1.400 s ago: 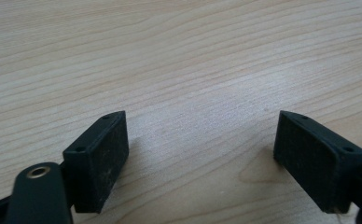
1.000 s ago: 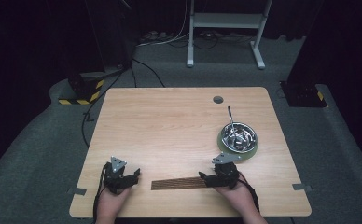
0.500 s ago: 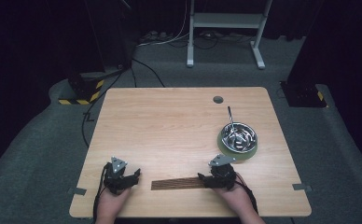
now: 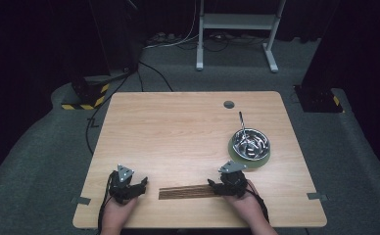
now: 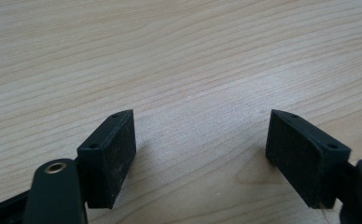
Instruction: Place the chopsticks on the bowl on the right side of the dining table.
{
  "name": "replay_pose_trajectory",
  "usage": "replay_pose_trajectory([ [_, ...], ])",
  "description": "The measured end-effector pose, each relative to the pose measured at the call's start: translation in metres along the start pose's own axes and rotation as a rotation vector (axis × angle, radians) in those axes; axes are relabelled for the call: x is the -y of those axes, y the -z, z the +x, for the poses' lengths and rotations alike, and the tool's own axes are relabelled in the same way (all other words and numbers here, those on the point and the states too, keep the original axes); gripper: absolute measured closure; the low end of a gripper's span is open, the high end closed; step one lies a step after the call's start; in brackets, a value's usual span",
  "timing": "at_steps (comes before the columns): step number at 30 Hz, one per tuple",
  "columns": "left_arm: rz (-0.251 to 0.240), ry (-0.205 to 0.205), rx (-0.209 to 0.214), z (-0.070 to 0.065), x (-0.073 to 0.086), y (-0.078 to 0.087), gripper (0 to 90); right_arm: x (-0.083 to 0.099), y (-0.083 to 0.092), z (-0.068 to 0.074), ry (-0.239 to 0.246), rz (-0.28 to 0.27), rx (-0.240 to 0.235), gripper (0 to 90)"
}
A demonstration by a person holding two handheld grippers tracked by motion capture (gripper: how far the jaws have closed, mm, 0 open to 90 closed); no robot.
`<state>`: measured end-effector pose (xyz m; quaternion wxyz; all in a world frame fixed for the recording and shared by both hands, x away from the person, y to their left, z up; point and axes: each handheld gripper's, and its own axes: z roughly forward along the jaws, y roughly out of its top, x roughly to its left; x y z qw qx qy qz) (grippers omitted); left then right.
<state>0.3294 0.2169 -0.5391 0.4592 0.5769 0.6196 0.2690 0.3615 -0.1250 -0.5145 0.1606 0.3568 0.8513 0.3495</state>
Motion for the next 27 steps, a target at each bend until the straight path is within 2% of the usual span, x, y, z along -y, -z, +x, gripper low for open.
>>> replay_pose_trajectory([
  [2,0.005,0.000,0.002,0.0004,-0.0002,0.0001,24.3,-0.0004,0.0024,0.0018,0.004,-0.011,-0.011,26.2],
  [3,-0.002,0.014,0.001,-0.0004,-0.0001,-0.0004,24.3,-0.0009,0.0027,0.0030,0.008,-0.012,-0.020,26.3],
  [4,0.003,-0.001,0.001,0.0004,-0.0001,0.0001,24.3,-0.0009,0.0027,0.0030,0.008,-0.012,-0.020,26.3],
  [12,-0.002,0.002,0.001,-0.0002,0.0001,0.0000,24.5,-0.0010,0.0008,0.0081,0.019,-0.003,-0.042,26.4],
  [17,-0.004,-0.006,0.001,-0.0005,0.0003,0.0002,24.7,-0.0004,-0.0014,0.0092,0.015,0.009,-0.022,26.7],
  [19,-0.004,-0.006,0.002,-0.0006,0.0003,0.0002,25.0,-0.0002,-0.0021,0.0091,0.025,0.012,-0.030,26.9],
  [23,-0.002,0.002,0.002,-0.0004,0.0001,0.0000,24.9,-0.0008,-0.0035,0.0107,0.044,0.011,-0.016,27.8],
  [27,-0.006,-0.001,0.002,-0.0008,0.0002,-0.0001,25.0,-0.0014,-0.0059,0.0105,0.041,0.020,0.007,28.4],
])
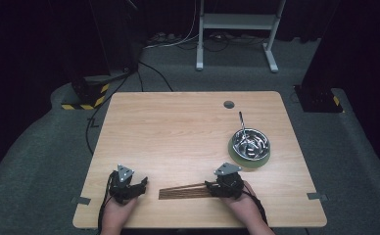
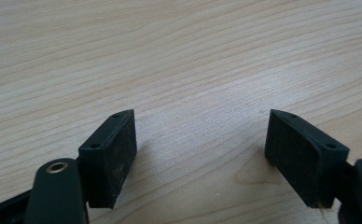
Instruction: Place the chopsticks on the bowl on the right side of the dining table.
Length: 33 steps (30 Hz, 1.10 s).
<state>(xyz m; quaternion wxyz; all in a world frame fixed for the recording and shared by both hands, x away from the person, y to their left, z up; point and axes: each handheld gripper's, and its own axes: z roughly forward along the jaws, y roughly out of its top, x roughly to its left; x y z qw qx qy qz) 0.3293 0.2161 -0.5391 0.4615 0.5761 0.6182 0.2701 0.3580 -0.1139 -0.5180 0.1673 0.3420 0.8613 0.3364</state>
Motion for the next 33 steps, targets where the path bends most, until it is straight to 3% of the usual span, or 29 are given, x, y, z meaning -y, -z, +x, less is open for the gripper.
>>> replay_pose_trajectory([
  [4,-0.001,0.006,0.000,0.000,0.000,0.000,25.0,-0.003,-0.004,-0.003,0.001,0.003,0.039,30.7],
  [9,0.005,0.004,0.000,0.000,0.000,0.000,25.1,-0.003,-0.005,-0.007,-0.026,0.001,0.034,37.2],
  [18,0.011,0.014,0.005,0.001,-0.001,0.000,26.2,-0.003,-0.003,-0.014,-0.023,0.006,0.049,46.3],
  [19,0.018,-0.001,0.007,0.002,-0.001,0.001,26.2,-0.003,-0.003,-0.015,-0.033,0.012,0.043,47.7],
  [23,0.001,0.004,0.006,0.000,0.000,0.000,26.5,-0.003,-0.003,-0.021,-0.028,0.007,0.060,53.8],
  [29,-0.001,0.005,0.005,0.000,0.000,0.000,26.6,-0.002,-0.002,-0.021,-0.044,0.009,0.055,58.9],
  [31,0.006,0.004,0.006,0.000,0.000,0.000,26.6,-0.002,-0.003,-0.022,-0.022,0.003,0.061,60.7],
  [33,0.006,0.002,0.006,0.000,0.000,0.001,26.7,-0.002,-0.002,-0.023,-0.039,0.011,0.067,63.7],
])
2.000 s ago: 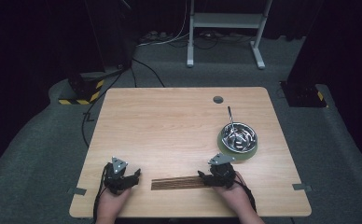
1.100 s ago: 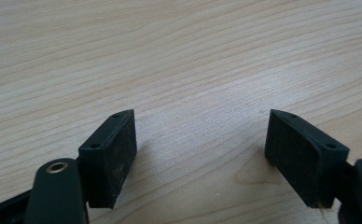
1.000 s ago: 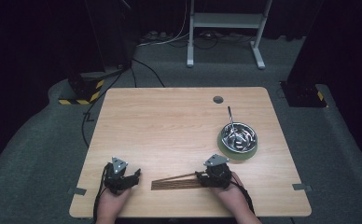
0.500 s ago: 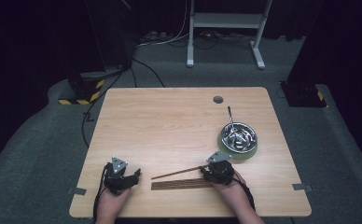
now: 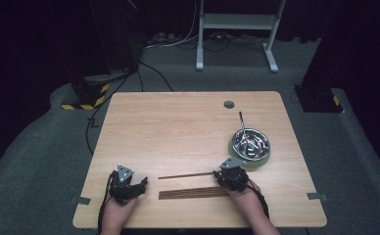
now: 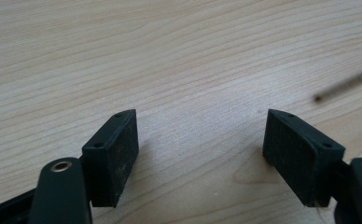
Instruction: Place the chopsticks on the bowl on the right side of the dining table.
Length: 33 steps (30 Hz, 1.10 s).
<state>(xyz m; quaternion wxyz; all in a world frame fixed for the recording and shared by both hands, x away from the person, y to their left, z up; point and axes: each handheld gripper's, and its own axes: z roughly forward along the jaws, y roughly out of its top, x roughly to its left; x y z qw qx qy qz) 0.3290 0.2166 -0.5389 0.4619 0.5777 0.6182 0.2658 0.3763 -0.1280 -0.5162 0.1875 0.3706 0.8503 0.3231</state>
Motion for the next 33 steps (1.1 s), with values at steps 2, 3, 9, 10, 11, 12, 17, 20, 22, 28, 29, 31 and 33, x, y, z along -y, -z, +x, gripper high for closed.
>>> replay_pose_trajectory([
  [2,-0.003,0.001,-0.002,0.000,0.000,0.000,26.7,0.000,0.000,-0.001,0.006,-0.003,0.001,64.0],
  [3,-0.007,0.004,-0.001,-0.001,0.000,0.000,26.6,0.000,0.000,-0.002,0.005,-0.005,0.006,64.2],
  [9,-0.003,0.006,-0.003,0.000,0.000,0.000,27.0,0.001,0.000,-0.007,-0.018,-0.008,0.029,66.5],
  [10,0.005,0.005,0.003,0.000,0.000,0.000,27.5,0.001,0.000,-0.009,-0.026,-0.002,0.029,68.4],
  [11,0.005,0.005,0.003,0.000,0.000,0.000,27.9,0.001,0.000,-0.010,-0.028,0.000,0.032,69.4],
  [12,0.003,0.034,0.011,0.000,-0.001,0.000,27.9,0.001,0.000,-0.010,-0.028,0.000,0.032,69.4],
  [17,0.020,0.017,0.040,0.002,-0.001,0.000,25.9,0.004,0.002,-0.017,-0.048,0.001,0.019,71.0],
  [20,0.004,0.036,0.015,0.000,0.000,0.000,23.9,0.004,0.003,-0.018,-0.046,0.004,0.008,70.3],
  [22,0.009,0.034,-0.004,0.001,-0.001,-0.001,20.1,0.003,0.003,-0.018,-0.039,0.006,0.005,69.6],
  [28,0.025,0.026,0.006,0.002,-0.001,-0.001,16.6,0.003,0.004,-0.016,-0.056,0.018,-0.003,61.7],
  [29,0.024,0.036,0.011,0.002,-0.001,-0.001,16.6,0.003,0.003,-0.016,-0.066,0.017,-0.021,60.0],
  [31,0.026,0.024,0.013,0.003,-0.001,-0.002,16.1,0.001,0.003,-0.013,-0.052,0.026,-0.024,59.8],
  [33,0.022,0.027,0.005,0.002,-0.001,-0.001,16.1,0.000,0.002,-0.013,-0.049,0.035,-0.038,59.7],
])
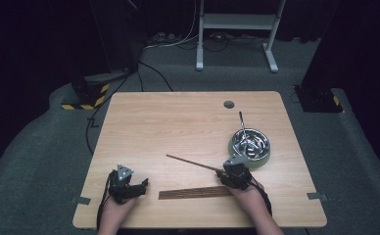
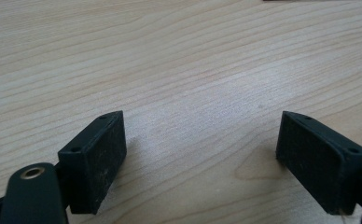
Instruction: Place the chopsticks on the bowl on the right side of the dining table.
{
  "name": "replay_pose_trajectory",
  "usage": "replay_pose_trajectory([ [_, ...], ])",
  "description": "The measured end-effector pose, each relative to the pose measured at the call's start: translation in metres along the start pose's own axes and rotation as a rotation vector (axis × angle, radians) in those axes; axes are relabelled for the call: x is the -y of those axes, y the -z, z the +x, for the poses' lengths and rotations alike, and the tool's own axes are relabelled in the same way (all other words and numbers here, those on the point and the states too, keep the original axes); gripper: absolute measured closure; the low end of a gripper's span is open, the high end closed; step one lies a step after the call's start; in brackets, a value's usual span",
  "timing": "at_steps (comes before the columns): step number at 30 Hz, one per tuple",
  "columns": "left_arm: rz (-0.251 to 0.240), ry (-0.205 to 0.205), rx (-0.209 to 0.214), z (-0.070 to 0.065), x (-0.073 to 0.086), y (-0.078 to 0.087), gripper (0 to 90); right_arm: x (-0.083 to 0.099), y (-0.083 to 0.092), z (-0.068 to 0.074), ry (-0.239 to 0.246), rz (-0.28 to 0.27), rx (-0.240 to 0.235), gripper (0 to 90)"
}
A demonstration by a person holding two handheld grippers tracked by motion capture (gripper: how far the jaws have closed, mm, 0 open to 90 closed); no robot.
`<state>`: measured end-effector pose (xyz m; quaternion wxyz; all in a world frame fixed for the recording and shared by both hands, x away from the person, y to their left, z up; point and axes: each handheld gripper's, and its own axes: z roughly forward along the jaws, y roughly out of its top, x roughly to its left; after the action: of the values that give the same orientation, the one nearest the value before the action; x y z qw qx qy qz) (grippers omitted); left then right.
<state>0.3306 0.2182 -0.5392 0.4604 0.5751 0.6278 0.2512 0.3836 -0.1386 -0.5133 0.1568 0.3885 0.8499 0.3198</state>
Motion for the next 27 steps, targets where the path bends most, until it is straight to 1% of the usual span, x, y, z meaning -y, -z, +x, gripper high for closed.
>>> replay_pose_trajectory([
  [1,0.004,-0.005,-0.007,-0.001,0.000,0.001,16.8,-0.002,0.000,0.000,0.006,0.012,-0.001,59.0],
  [2,-0.005,-0.001,-0.003,-0.001,0.001,0.001,17.9,-0.003,-0.001,-0.002,0.027,0.016,-0.008,58.5],
  [3,-0.006,-0.012,0.000,-0.002,0.001,0.002,19.6,-0.006,-0.001,-0.003,0.042,0.033,-0.022,56.7],
  [4,-0.004,-0.017,0.001,-0.002,0.001,0.001,19.6,-0.006,-0.001,-0.003,0.042,0.033,-0.022,56.7],
  [5,0.009,-0.023,0.012,-0.001,0.000,0.001,19.6,-0.007,-0.002,-0.004,0.049,0.037,-0.027,55.8],
  [6,0.011,-0.012,0.018,-0.001,0.000,0.001,19.5,-0.008,-0.003,-0.007,0.051,0.041,-0.043,55.5],
  [7,0.014,-0.018,0.018,0.000,0.000,0.001,19.1,-0.010,-0.004,-0.009,0.067,0.036,-0.044,55.3],
  [8,0.014,-0.016,0.016,0.000,0.000,0.001,19.0,-0.012,-0.005,-0.011,0.069,0.050,-0.057,55.6],
  [9,0.017,-0.022,0.014,0.000,0.000,0.001,18.4,-0.017,-0.006,-0.013,0.093,0.077,-0.074,55.8],
  [10,0.010,-0.014,0.018,-0.001,0.000,0.000,18.2,-0.019,-0.007,-0.013,0.091,0.088,-0.080,55.9],
  [11,0.010,-0.014,0.018,-0.001,0.000,0.000,18.1,-0.019,-0.007,-0.013,0.091,0.088,-0.080,55.9],
  [12,0.008,-0.014,0.017,-0.001,0.000,0.000,18.1,-0.023,-0.010,-0.015,0.128,0.096,-0.086,56.0],
  [13,0.003,-0.007,0.026,-0.002,0.000,0.000,17.8,-0.026,-0.011,-0.014,0.126,0.115,-0.101,56.0],
  [15,0.012,-0.016,0.026,-0.002,0.000,0.000,17.7,-0.033,-0.015,-0.013,0.128,0.133,-0.094,56.1],
  [17,0.006,-0.013,0.033,-0.002,0.001,0.000,16.5,-0.039,-0.020,-0.010,0.133,0.134,-0.088,56.9],
  [18,0.024,-0.027,0.035,-0.002,0.001,0.000,15.6,-0.041,-0.021,-0.009,0.135,0.138,-0.090,57.9],
  [19,0.031,-0.035,0.040,-0.002,0.001,0.000,14.2,-0.044,-0.024,-0.006,0.132,0.145,-0.094,59.1],
  [20,0.021,-0.019,0.045,-0.003,0.001,0.000,14.0,-0.047,-0.026,-0.004,0.137,0.137,-0.087,60.4],
  [21,0.021,-0.020,0.047,-0.003,0.001,0.000,13.8,-0.050,-0.030,0.001,0.141,0.125,-0.091,62.0],
  [23,0.025,-0.026,0.046,-0.003,0.001,0.000,13.9,-0.051,-0.031,0.002,0.136,0.126,-0.095,63.3],
  [24,0.024,-0.026,0.046,-0.003,0.001,0.000,13.8,-0.053,-0.033,0.006,0.141,0.124,-0.094,63.9],
  [25,0.024,-0.025,0.045,-0.003,0.001,0.000,13.9,-0.056,-0.035,0.011,0.160,0.130,-0.103,65.0],
  [26,0.025,-0.027,0.045,-0.003,0.001,0.000,13.9,-0.057,-0.036,0.012,0.179,0.129,-0.099,66.5],
  [27,0.025,-0.029,0.045,-0.003,0.001,0.000,13.9,-0.057,-0.036,0.012,0.179,0.129,-0.099,66.5],
])
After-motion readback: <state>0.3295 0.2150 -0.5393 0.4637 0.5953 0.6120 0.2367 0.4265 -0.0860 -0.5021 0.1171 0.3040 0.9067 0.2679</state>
